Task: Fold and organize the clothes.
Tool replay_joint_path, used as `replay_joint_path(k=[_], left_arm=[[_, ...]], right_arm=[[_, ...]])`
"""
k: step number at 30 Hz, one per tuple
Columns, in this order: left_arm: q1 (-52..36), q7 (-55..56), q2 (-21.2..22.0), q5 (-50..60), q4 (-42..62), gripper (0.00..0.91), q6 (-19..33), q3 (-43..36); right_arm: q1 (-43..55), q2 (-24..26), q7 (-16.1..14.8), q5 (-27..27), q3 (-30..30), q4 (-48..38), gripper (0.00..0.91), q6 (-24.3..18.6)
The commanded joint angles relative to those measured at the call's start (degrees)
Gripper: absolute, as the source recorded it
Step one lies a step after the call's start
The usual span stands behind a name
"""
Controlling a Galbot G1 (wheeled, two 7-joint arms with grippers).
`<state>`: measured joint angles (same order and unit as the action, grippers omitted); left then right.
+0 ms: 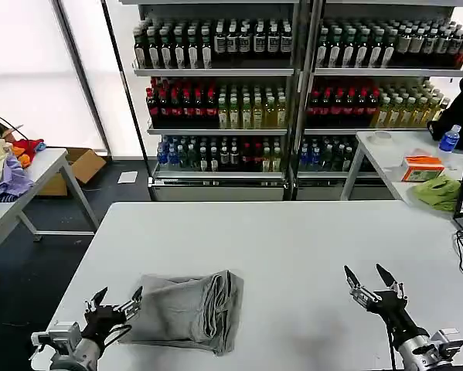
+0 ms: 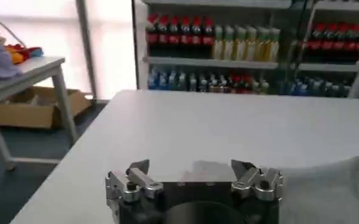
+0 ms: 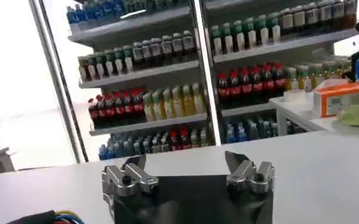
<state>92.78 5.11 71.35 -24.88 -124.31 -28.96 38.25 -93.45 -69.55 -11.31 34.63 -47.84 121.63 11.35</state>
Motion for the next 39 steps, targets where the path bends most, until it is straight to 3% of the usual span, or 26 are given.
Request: replay_joint_path(k=[1, 10, 15, 16, 17, 19, 29, 39], left_arm=[[2.01, -1.09, 3.74, 3.55, 0.76, 0.907, 0.65, -5.5], [-2.67, -1.25, 3.97, 2.89, 8.05, 0.907, -0.1, -8.06], [-2.85, -1.25, 4.21, -8.25, 7.22, 0.907, -1.24, -5.92], [-2.78, -1.25, 4.27, -8.93, 6.94, 0.605, -1.26, -5.55], [-2.69, -1.26, 4.29, -9.68, 6.7, 0.232, -1.16, -5.27], [-2.35, -1.06, 4.37, -11.09, 5.98, 0.0, -0.74, -5.04], [-2.35, -0.74, 6.31, -15.29, 6.82, 0.0, 4.53, -5.5], [-2.0, -0.22, 5.37, -17.99, 6.47, 0.01, 7.1, -0.34]], right_arm=[[0.84, 0.79, 0.12, 0.43, -0.62, 0.13, 0.907, 0.28], [-0.06, 0.18, 0.05, 1.34, -1.4, 0.89, 0.907, 0.09], [-0.23, -0.05, 0.08, 1.58, -1.74, 1.09, 0.907, 0.1], [-0.25, -0.11, -0.01, 1.58, -1.76, 1.32, 0.907, 0.1], [-0.28, -0.14, -0.03, 1.62, -1.78, 1.41, 0.907, 0.09], [-0.25, -0.28, -0.03, 1.56, -1.82, 1.49, 0.907, 0.07], [-1.44, -0.46, -0.17, 1.55, -2.73, 1.71, 0.907, -0.52], [-1.4, -0.37, -0.12, 1.72, -2.94, 1.74, 0.907, -0.71]])
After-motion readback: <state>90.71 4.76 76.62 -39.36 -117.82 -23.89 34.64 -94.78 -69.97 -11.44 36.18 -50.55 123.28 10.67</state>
